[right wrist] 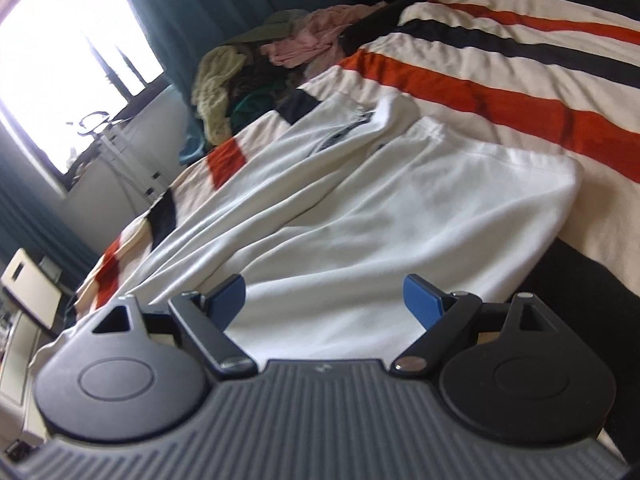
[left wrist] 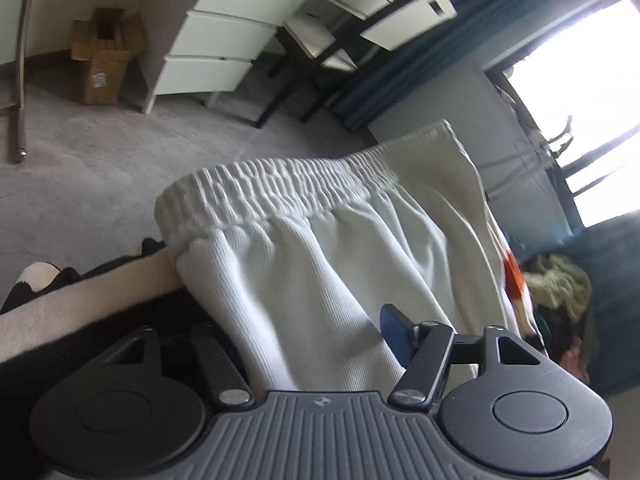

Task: Fold clothes

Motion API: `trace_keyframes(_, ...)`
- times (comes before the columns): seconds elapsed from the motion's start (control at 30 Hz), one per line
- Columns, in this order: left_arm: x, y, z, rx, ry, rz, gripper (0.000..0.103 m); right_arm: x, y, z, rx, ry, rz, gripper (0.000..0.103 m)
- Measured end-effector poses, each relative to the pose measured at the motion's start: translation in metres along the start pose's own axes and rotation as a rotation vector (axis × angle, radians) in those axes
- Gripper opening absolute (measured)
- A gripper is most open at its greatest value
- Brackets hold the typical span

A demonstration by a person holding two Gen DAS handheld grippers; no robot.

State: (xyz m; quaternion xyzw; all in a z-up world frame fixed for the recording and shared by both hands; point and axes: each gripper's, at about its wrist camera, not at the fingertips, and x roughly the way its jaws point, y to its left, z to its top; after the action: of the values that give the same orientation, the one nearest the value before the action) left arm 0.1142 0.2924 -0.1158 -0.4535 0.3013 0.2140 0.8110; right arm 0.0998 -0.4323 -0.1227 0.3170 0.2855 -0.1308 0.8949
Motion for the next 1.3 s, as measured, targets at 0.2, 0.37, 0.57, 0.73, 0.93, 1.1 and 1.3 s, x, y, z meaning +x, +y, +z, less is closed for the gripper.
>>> trace_keyframes(0.2, 0.004, -0.002, 0.007, -0.007, -0.019, -0.008, 0.040, 0.004, -0.018, 0.002, 0.088, -0.006, -0.052, 0.087)
trace_keyframes(0.37, -0.006, 0.009, 0.016, -0.032, -0.022, -0.085, 0.021, 0.010, -0.042, 0.006, 0.234, -0.007, -0.102, 0.087)
trace_keyframes(0.57, -0.025, -0.002, 0.013, 0.047, -0.080, -0.170, 0.016, 0.015, -0.085, 0.013, 0.433, -0.064, -0.235, 0.087)
trace_keyframes(0.73, -0.029, -0.012, 0.010, 0.070, -0.093, -0.182, 0.016, 0.008, -0.154, 0.012, 0.776, -0.161, -0.301, 0.087)
trace_keyframes(0.93, -0.022, -0.002, 0.014, -0.007, -0.062, -0.184, 0.016, 0.021, -0.180, 0.000, 0.902, -0.152, -0.222, 0.089)
trace_keyframes(1.1, -0.013, 0.010, 0.017, -0.037, -0.021, -0.133, 0.017, 0.051, -0.181, 0.010, 0.892, -0.136, -0.128, 0.054)
trace_keyframes(1.3, -0.003, 0.025, 0.020, -0.094, 0.017, -0.115, 0.023, 0.070, -0.182, 0.017, 0.922, -0.134, -0.019, 0.054)
